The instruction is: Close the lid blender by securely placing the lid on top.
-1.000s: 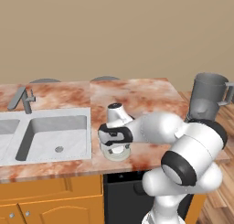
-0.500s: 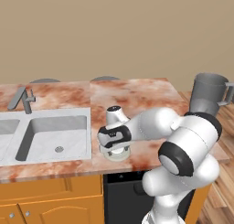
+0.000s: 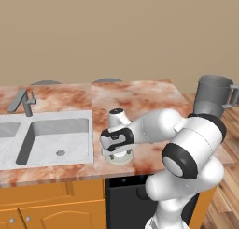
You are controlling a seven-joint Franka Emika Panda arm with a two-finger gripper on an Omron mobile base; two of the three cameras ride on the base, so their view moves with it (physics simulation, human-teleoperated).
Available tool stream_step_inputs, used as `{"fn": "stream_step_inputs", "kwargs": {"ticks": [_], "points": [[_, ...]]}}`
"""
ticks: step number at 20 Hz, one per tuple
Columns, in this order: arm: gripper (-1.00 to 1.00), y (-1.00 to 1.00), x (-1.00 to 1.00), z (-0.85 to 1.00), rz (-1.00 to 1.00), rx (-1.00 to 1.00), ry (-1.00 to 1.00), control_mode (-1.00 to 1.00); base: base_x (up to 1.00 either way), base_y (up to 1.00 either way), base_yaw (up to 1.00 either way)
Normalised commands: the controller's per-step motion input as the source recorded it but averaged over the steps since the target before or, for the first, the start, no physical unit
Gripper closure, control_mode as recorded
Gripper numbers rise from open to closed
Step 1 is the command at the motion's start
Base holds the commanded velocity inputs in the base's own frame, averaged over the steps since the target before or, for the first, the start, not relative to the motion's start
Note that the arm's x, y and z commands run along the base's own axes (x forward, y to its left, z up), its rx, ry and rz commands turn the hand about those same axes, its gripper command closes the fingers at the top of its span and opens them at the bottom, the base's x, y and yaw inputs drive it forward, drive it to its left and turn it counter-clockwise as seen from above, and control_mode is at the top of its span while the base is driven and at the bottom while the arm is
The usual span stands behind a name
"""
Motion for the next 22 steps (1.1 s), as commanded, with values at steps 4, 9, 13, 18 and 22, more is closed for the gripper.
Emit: {"fn": "stream_step_inputs", "kwargs": {"ticks": [4, 9, 13, 18, 22], "points": [[1.0, 0.0, 0.01, -0.16, 0.02, 0.0, -0.05, -1.0, 0.0, 0.0, 0.0], [1.0, -0.04, 0.0, 0.0, 0.03, 0.0, -0.14, -1.0, 0.0, 0.0, 0.0], [1.0, -0.05, -0.22, 0.03, 0.01, 0.0, -0.16, -1.0, 0.0, 0.0, 0.0], [1.0, -0.07, -0.37, 0.58, 0.0, 0.02, -0.28, -1.0, 0.0, 0.0, 0.0], [1.0, -0.2, -0.38, 0.91, 0.0, 0.01, -0.23, -1.0, 0.0, 0.0, 0.0]]}}
